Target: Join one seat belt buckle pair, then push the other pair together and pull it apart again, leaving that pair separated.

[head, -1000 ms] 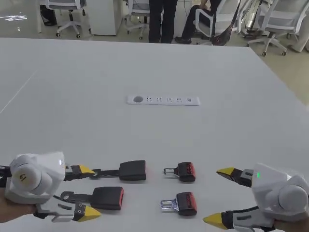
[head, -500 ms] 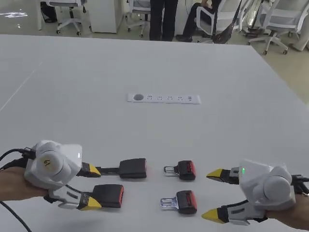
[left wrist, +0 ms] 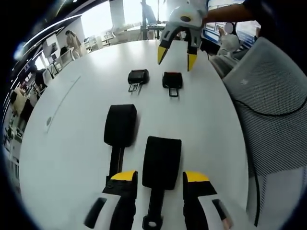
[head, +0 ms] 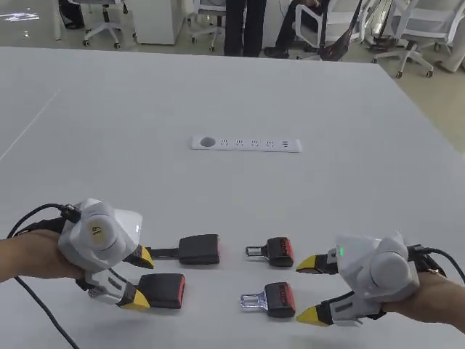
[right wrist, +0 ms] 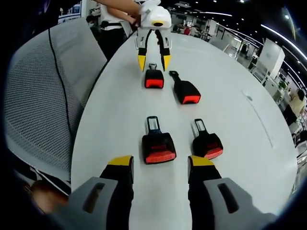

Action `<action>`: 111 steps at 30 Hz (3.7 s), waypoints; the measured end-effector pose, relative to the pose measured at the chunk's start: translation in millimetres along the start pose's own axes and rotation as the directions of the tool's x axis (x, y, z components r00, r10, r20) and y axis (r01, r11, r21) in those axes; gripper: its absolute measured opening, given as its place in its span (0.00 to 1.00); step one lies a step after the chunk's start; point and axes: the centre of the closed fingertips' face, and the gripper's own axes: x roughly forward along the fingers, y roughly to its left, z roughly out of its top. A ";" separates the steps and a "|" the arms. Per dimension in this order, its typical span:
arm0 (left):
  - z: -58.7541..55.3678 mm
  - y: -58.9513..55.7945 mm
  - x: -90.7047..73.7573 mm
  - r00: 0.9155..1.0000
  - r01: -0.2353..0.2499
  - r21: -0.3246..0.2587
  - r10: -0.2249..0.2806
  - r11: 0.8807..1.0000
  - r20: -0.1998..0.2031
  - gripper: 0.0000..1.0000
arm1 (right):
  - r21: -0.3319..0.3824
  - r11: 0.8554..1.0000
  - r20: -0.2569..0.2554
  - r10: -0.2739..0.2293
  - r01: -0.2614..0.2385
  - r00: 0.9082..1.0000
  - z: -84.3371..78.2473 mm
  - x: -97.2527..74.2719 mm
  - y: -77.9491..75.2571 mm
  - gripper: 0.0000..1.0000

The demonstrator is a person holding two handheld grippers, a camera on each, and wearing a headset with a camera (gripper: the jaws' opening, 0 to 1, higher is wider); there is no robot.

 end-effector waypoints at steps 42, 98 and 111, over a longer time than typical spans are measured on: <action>-18.9 0.9 18.5 0.991 0.072 0.018 -0.070 0.997 -0.113 0.32 | -0.031 0.996 -0.100 0.075 -0.078 0.992 -13.1 32.2 2.0 0.32; -22.0 2.2 22.5 0.981 0.089 0.020 -0.084 0.996 -0.172 0.31 | -0.013 0.998 -0.088 0.063 -0.064 0.994 26.3 60.3 -2.1 0.31; -21.8 1.7 22.3 0.981 0.090 0.012 -0.086 0.996 -0.173 0.31 | -0.015 0.998 -0.077 0.064 -0.065 0.995 38.0 70.7 -3.8 0.31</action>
